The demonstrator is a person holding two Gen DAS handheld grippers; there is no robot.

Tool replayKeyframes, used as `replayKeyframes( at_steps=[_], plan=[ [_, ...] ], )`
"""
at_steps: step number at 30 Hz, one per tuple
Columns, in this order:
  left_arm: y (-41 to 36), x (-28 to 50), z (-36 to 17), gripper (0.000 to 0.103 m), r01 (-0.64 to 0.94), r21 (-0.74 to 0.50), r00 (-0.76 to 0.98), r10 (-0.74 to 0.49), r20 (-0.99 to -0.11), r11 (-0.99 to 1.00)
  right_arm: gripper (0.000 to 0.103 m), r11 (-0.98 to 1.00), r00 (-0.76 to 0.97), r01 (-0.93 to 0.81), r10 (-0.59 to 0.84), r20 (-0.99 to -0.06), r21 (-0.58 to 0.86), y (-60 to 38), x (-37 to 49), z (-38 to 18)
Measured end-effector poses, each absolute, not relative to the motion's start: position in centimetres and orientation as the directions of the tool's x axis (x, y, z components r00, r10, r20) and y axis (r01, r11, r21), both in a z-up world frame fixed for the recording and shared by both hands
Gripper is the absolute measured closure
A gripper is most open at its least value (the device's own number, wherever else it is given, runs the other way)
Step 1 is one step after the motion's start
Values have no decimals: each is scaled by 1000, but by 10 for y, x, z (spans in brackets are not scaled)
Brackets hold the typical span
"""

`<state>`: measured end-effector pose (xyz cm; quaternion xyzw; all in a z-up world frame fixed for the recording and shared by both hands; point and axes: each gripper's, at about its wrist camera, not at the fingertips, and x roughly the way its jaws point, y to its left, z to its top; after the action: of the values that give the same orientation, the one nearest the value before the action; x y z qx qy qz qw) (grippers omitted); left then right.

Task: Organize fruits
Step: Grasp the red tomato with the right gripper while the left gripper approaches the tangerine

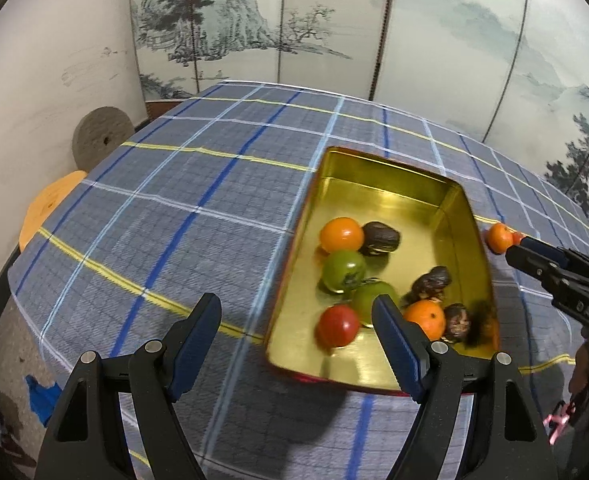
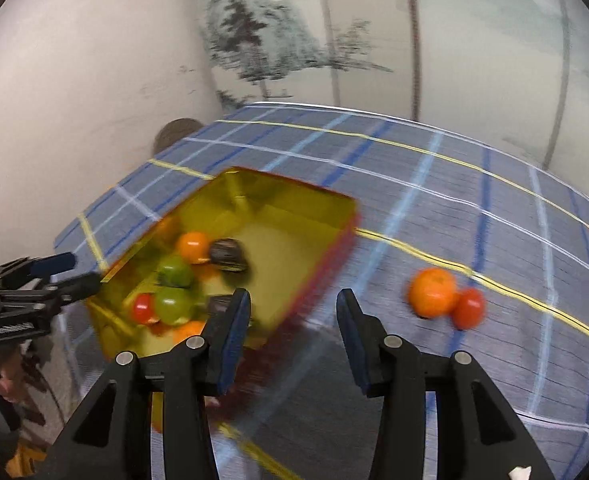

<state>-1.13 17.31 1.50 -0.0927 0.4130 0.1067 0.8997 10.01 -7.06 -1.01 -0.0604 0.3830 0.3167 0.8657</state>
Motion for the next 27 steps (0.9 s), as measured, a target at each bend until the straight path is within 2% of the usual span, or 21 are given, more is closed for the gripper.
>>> replayKeyframes(
  at_steps=[10, 27],
  plan=[
    [141, 9, 18, 25, -200, -85, 640, 65, -766, 976, 61, 893, 557, -428, 383, -737, 141, -146, 141, -35],
    [87, 61, 15, 25, -114, -69, 617, 16, -787, 991, 61, 895, 540, -437, 343, -769, 93, -147, 180, -63]
  ],
)
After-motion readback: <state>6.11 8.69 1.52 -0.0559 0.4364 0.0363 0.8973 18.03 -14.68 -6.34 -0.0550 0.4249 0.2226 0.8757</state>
